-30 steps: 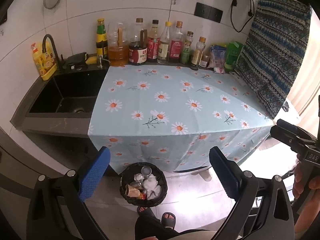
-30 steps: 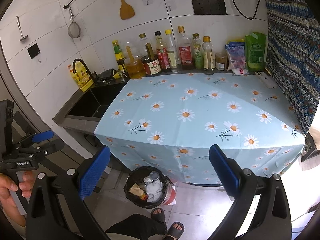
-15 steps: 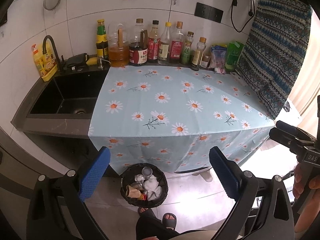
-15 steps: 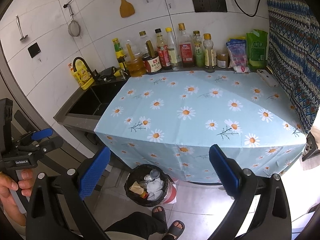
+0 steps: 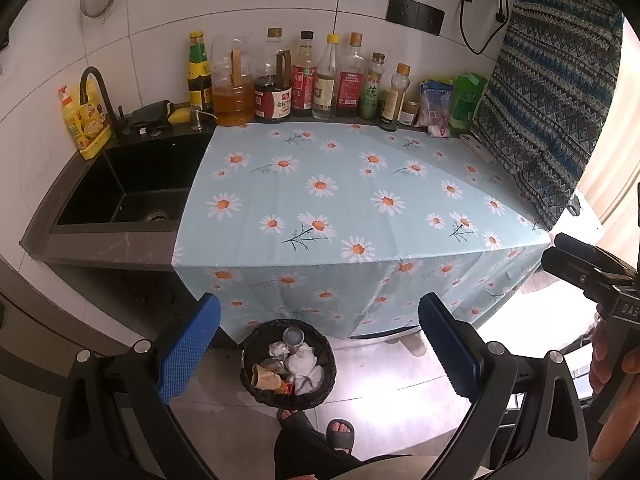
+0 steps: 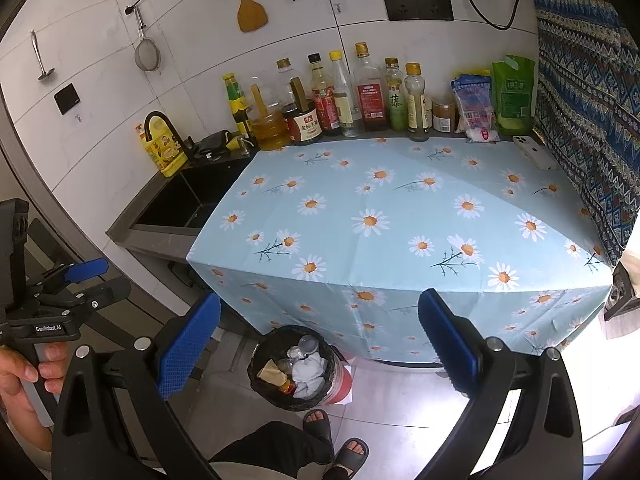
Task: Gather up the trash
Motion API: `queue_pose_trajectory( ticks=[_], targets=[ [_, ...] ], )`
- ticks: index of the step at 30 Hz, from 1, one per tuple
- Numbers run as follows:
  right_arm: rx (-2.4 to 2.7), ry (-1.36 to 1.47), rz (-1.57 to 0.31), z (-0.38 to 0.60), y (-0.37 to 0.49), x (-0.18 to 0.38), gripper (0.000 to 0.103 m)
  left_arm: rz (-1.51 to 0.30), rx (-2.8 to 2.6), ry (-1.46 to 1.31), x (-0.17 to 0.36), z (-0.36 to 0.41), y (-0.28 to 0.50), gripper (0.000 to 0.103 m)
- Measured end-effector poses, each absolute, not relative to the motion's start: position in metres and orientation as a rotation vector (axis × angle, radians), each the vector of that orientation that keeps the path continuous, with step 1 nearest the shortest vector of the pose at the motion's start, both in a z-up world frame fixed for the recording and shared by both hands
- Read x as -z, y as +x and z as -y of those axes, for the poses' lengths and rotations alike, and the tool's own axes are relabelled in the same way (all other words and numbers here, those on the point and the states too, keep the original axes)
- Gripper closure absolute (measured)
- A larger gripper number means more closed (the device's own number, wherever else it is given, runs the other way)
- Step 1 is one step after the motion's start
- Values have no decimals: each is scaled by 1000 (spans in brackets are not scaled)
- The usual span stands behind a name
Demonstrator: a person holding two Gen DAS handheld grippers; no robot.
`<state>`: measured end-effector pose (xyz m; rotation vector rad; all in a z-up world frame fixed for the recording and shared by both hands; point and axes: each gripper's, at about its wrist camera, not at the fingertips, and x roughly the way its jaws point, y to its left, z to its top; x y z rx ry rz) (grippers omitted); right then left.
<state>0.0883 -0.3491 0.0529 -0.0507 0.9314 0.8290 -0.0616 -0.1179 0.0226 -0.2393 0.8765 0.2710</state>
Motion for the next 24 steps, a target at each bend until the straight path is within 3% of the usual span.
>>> queue_pose_trajectory(
  ticks=[24],
  targets=[
    [-849,-54,-943,357,90,-49,5,-878,-257,-234,-21,126,-64,7]
  ],
)
